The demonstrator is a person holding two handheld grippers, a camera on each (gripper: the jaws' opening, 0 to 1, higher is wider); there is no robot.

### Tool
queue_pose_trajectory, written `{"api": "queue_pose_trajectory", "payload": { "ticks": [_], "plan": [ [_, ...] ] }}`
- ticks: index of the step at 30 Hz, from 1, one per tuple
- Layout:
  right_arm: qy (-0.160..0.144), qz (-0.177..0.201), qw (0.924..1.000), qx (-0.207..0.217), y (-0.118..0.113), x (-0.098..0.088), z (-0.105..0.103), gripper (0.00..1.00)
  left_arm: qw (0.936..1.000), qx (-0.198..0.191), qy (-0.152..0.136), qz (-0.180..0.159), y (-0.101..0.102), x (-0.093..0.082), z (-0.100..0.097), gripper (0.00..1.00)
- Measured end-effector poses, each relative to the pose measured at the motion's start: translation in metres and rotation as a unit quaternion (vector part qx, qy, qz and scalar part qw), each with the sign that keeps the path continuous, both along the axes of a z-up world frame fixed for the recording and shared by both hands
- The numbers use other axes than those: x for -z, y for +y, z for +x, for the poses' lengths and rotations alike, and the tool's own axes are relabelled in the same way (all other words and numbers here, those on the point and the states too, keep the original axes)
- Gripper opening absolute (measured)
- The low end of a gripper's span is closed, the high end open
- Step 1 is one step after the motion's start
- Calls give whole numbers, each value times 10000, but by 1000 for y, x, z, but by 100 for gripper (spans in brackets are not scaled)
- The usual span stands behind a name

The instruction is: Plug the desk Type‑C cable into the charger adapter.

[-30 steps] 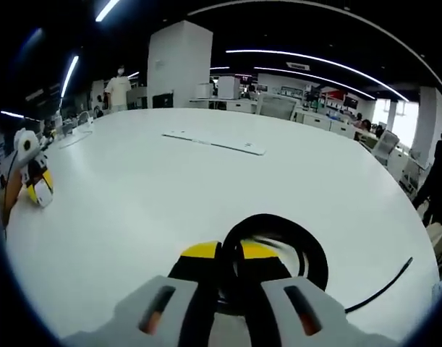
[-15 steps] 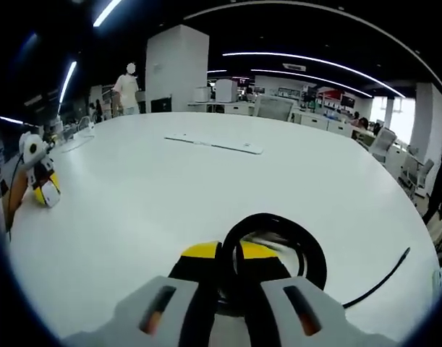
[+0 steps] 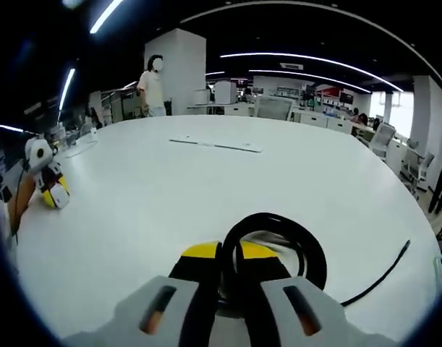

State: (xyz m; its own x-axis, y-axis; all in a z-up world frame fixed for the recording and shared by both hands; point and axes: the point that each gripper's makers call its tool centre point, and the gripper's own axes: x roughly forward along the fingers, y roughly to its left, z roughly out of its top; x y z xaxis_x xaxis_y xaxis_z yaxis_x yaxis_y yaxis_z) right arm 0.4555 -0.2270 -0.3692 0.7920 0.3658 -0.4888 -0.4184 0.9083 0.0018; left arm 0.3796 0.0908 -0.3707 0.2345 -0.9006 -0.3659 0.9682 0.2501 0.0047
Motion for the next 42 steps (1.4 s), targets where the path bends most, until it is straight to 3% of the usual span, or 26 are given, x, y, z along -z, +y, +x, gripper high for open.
{"api": "queue_pose_trajectory", "payload": {
  "ticks": [42],
  "plan": [
    [-167, -13, 9998, -106, 3, -7, -51, 7, 10000, -4, -15, 80, -1, 3, 0, 25]
  ]
}}
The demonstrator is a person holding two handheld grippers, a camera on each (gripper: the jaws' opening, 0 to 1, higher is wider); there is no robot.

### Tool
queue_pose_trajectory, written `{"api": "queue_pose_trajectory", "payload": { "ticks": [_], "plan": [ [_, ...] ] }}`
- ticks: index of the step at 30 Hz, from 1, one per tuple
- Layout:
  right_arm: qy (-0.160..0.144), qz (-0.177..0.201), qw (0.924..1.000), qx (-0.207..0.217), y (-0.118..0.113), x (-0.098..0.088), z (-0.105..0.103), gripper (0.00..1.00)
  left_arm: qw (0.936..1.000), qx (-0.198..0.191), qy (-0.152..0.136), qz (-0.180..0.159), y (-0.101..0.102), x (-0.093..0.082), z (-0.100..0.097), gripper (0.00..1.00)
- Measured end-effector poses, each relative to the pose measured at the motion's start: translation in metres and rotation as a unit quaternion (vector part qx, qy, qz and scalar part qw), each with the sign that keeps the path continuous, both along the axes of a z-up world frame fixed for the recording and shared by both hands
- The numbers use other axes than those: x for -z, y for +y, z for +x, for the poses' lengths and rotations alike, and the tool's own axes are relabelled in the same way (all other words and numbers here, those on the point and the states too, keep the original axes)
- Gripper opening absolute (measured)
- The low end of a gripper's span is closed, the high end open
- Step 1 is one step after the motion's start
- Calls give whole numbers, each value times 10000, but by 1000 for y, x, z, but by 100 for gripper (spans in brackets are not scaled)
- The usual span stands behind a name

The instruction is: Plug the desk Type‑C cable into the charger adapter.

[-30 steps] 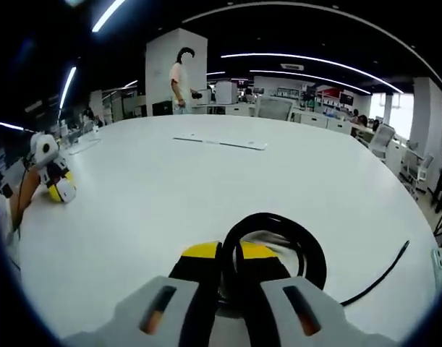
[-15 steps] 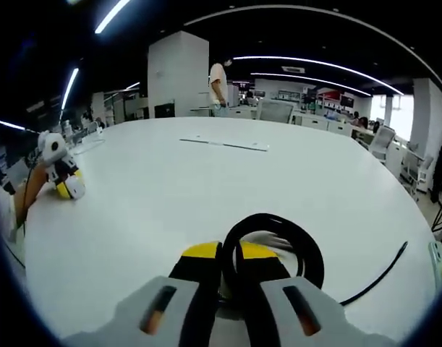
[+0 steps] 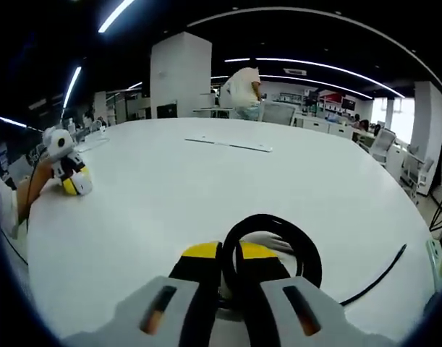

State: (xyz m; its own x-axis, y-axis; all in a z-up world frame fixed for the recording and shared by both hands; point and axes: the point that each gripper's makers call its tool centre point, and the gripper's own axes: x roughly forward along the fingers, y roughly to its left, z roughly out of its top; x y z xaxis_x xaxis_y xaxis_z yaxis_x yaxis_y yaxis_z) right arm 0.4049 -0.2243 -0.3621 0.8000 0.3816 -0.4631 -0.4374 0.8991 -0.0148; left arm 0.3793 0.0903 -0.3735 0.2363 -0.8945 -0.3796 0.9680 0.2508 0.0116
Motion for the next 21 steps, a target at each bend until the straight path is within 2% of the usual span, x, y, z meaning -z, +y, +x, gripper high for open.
{"api": "queue_pose_trajectory", "payload": {
  "ticks": [11, 21],
  "plan": [
    [34, -15, 9999, -169, 5, 1, -8, 7, 10000, -5, -1, -1, 0, 0, 0, 25],
    [38, -197, 9982, -561, 7, 2, -14, 7, 10000, -6, -1, 0, 0, 0, 0, 25]
  ]
}}
